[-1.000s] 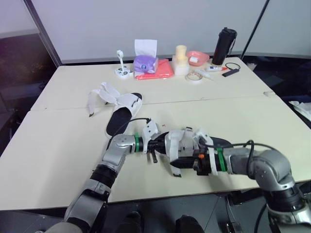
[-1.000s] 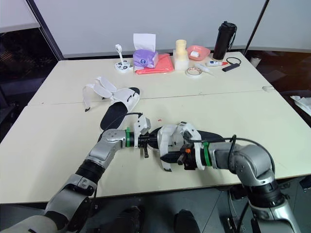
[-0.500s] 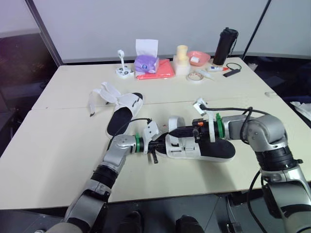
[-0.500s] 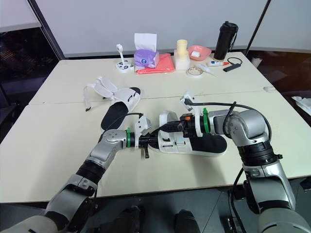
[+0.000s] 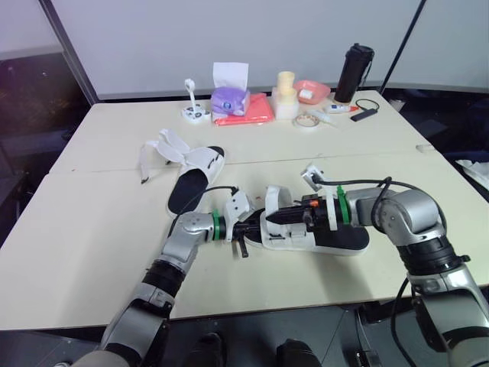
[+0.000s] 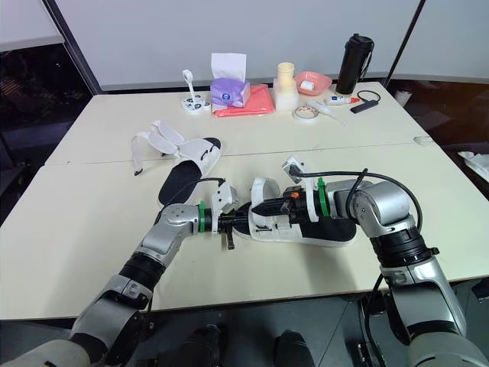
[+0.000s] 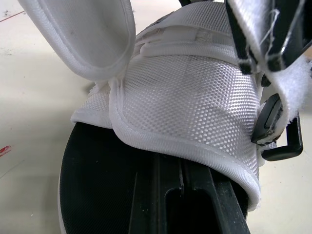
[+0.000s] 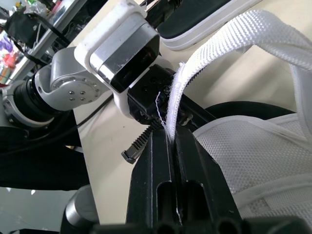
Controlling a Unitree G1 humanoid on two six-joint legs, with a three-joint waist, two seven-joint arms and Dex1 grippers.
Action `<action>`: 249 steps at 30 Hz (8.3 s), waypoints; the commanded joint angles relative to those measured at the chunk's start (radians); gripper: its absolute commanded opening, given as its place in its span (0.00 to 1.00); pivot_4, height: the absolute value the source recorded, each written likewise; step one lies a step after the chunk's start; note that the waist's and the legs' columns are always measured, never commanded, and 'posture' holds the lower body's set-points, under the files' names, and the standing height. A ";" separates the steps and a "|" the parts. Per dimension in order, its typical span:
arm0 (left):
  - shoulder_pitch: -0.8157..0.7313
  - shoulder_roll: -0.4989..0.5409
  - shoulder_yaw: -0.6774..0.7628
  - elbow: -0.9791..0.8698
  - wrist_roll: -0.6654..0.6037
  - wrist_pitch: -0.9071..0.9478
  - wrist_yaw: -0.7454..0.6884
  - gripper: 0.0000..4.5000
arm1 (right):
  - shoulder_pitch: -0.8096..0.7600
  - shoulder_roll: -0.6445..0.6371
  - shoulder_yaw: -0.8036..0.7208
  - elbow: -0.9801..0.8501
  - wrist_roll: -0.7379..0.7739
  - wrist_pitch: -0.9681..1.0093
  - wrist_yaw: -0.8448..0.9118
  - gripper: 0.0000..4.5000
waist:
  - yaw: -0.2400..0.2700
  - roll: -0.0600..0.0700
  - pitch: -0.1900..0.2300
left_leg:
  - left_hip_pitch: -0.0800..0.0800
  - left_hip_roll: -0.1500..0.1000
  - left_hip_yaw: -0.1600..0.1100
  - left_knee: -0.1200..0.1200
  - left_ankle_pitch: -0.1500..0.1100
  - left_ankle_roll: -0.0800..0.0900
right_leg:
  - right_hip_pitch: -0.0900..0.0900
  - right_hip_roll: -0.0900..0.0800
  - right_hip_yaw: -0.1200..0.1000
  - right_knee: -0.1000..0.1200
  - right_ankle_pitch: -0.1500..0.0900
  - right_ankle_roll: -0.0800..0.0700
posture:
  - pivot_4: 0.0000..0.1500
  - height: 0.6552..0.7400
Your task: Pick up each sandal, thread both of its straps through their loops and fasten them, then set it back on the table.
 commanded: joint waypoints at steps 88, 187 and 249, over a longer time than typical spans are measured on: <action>0.010 -0.006 -0.032 0.048 0.040 -0.029 0.001 0.00 | -0.002 -0.020 -0.011 -0.076 -0.015 0.031 0.025 0.01 | 0.001 0.000 0.000 | 0.000 0.000 0.000 0.000 0.000 0.000 | 0.000 0.000 0.000 0.000 0.000 0.000 | 1.00 1.00; 0.038 0.014 -0.038 0.001 0.028 0.006 -0.008 0.00 | 0.506 -0.068 -0.064 -0.550 -0.176 -0.185 -0.249 0.98 | 0.000 -0.001 0.000 | 0.001 0.001 -0.001 0.000 0.000 0.000 | 0.002 0.000 -0.001 -0.002 0.000 0.000 | 1.00 1.00; 0.053 0.021 -0.048 -0.030 0.027 0.027 -0.012 0.00 | 0.468 0.059 -0.041 -0.545 -0.086 -0.164 -0.265 0.98 | -0.010 -0.002 -0.002 | 0.005 0.003 -0.002 0.000 0.000 0.000 | 0.004 0.002 0.000 -0.002 0.000 -0.001 | 1.00 1.00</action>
